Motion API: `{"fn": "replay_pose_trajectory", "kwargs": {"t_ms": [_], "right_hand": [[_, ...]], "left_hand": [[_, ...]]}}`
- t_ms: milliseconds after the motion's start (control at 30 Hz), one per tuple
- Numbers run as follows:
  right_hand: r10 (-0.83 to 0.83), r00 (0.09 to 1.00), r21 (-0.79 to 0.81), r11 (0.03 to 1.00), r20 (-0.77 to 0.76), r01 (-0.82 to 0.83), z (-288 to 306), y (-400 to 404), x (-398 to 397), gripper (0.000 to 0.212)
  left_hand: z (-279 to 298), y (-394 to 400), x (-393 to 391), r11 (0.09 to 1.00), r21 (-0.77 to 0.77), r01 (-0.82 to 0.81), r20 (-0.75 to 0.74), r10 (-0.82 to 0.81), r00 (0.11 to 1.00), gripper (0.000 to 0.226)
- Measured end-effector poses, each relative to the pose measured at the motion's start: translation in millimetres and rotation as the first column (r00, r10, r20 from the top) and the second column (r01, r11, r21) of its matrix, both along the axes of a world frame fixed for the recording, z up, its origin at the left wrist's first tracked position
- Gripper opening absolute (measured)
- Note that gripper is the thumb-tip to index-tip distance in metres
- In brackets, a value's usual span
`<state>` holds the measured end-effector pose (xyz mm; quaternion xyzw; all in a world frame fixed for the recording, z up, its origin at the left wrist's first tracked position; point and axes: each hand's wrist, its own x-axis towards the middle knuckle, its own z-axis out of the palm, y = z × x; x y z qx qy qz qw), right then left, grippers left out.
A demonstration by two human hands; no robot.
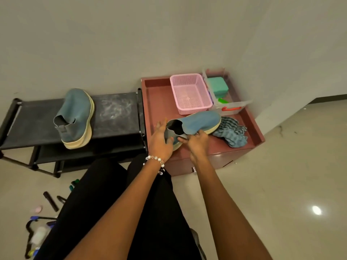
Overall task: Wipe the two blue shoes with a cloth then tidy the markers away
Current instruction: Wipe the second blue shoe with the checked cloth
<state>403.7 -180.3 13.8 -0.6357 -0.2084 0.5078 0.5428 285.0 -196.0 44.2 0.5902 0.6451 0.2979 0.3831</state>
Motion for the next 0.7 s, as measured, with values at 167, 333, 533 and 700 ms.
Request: {"fn": "replay_pose_trajectory", "kwargs": {"t_ms": [167, 333, 533, 700], "right_hand": [[0.245, 0.967, -0.248, 0.935, -0.063, -0.253, 0.4, -1.3, 34.6, 0.015], [0.164, 0.543, -0.294, 0.942, 0.824, 0.161, -3.1, 13.3, 105.8, 0.024], [0.725, -0.024, -0.725, 0.689, 0.689, -0.005, -33.6, 10.9, 127.9, 0.075], [0.490, 0.291, -0.541, 0.831, 0.822, 0.127, -26.0, 4.3, 123.9, 0.031]], "left_hand": [[-23.0, 4.4, 3.4, 0.999, -0.016, 0.050, -0.058, -0.051, 0.997, 0.069], [-32.0, 7.1, 4.2, 0.998, -0.021, 0.052, -0.129, -0.054, 0.990, 0.070], [-37.8, 8.0, 7.8, 0.997, 0.013, 0.082, -0.192, -0.078, 0.978, 0.066], [-41.0, 12.1, 9.4, 0.995, -0.027, 0.098, -0.274, -0.102, 0.956, 0.067]]}}
